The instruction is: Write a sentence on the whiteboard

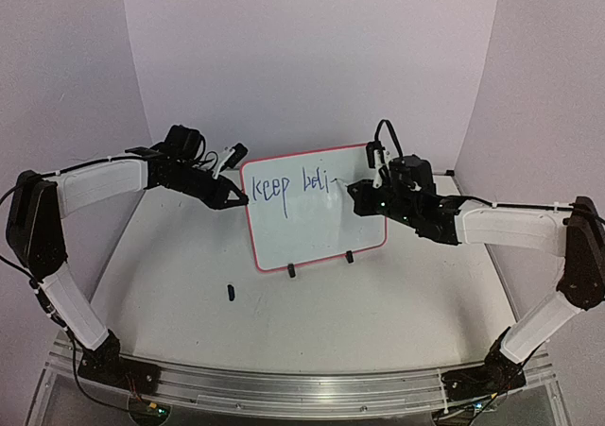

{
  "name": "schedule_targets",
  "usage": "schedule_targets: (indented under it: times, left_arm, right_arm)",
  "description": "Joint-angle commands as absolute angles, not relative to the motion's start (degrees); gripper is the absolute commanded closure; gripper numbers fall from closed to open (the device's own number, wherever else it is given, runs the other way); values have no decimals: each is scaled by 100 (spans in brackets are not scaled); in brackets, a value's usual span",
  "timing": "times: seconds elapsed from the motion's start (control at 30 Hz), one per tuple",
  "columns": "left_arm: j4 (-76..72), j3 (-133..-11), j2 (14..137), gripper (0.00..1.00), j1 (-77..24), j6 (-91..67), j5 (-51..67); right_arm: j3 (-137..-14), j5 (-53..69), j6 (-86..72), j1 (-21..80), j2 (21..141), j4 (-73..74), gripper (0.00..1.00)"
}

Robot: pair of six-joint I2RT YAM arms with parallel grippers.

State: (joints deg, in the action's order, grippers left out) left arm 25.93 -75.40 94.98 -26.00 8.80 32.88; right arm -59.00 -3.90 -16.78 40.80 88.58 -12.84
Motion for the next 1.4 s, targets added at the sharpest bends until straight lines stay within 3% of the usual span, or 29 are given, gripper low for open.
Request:
schedule_targets:
  times: [0.0, 1.37]
  left_arm:
    - [3138, -7508, 9751, 100, -2742, 1223, 2814]
    - [3147, -7532, 9807, 100, -2751, 1223, 2830]
  right_arm:
    - [-6041, -523, -1631, 4072, 8657, -1471, 100]
    - [-5764, -70, -1922, 4070, 8880, -1618, 100]
